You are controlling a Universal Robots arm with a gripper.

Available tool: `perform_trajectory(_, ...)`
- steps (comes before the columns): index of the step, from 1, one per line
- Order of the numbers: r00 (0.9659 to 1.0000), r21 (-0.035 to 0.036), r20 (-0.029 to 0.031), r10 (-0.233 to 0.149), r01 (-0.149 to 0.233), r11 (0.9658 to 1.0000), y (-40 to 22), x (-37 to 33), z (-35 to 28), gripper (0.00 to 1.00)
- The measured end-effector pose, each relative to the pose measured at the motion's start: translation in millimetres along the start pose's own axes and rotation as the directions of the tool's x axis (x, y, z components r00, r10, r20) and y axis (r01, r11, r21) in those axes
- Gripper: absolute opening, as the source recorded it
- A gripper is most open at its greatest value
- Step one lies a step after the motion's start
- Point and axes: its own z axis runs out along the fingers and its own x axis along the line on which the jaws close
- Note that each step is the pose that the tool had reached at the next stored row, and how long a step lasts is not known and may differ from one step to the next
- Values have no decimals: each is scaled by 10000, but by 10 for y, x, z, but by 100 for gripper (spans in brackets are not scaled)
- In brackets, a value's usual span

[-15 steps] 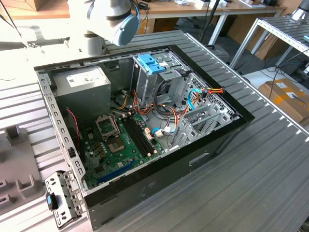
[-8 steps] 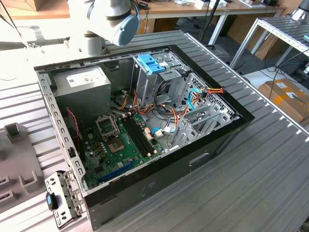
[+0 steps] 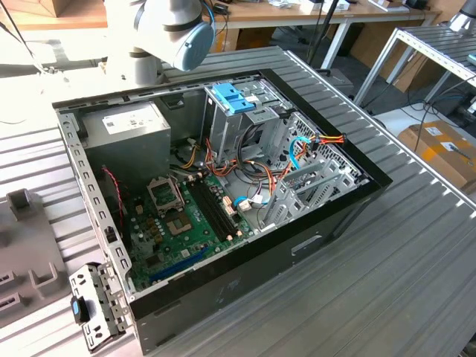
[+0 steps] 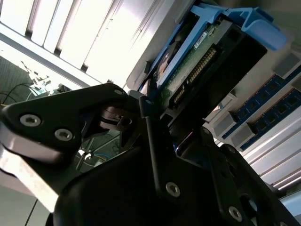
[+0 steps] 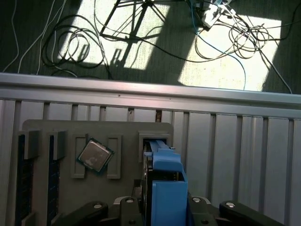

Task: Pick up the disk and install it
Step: 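Pick up the disk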

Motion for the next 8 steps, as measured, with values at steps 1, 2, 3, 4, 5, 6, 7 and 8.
perform_trajectory(1,10000,0,0,0,0,10000,0,0,0,37)
perform_trajectory(2,10000,1,0,0,0,10000,0,0,0,37)
perform_trajectory(3,10000,0,0,0,0,10000,0,0,0,37)
perform_trajectory(4,10000,0,0,0,0,10000,0,0,0,37)
perform_trajectory(5,10000,0,0,0,0,10000,0,0,1,37)
perform_trajectory(6,10000,0,0,0,0,10000,0,0,2,37)
perform_trajectory(7,10000,0,0,0,0,10000,0,0,2,37)
perform_trajectory(8,10000,0,0,0,0,10000,0,0,2,37)
